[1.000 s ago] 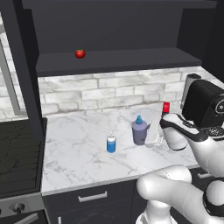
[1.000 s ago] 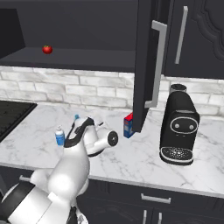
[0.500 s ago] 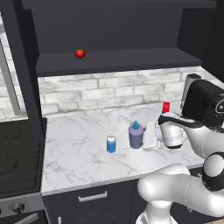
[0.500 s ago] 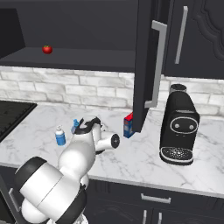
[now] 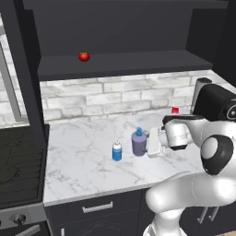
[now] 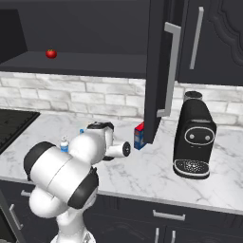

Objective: Pick the soap dispenser and soap dispenser from the cabinet and place them on the counter.

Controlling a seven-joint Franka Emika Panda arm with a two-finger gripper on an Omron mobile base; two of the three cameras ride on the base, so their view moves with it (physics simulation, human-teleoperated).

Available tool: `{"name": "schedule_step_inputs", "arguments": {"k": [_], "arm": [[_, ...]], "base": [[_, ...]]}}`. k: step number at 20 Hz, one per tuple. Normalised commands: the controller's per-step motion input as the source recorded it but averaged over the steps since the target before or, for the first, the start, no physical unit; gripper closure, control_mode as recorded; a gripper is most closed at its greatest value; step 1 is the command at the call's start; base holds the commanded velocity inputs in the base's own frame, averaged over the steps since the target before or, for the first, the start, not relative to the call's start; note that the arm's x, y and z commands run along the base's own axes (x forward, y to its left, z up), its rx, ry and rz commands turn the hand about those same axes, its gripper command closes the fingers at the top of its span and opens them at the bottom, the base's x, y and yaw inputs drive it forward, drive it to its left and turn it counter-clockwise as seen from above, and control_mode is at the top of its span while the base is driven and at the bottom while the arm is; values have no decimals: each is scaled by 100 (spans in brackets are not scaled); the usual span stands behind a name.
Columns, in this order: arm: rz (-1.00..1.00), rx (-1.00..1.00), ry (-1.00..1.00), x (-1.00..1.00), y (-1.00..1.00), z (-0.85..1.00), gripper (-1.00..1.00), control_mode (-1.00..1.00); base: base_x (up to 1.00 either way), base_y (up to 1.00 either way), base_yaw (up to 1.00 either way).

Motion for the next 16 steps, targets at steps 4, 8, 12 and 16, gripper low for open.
{"name": "schedule_step_inputs", "arguments": {"k": [4, 8, 12, 16], "arm": [[5, 2, 3, 18, 10, -22, 100, -100], [5, 3, 5, 17, 12, -25, 100, -100], [5, 2, 1, 12, 12, -27, 100, -100], [5, 0, -2, 1, 5, -24, 100, -100]], "base": [[0, 0, 0], [0, 0, 0], [0, 0, 0], [0, 0, 0]]}}
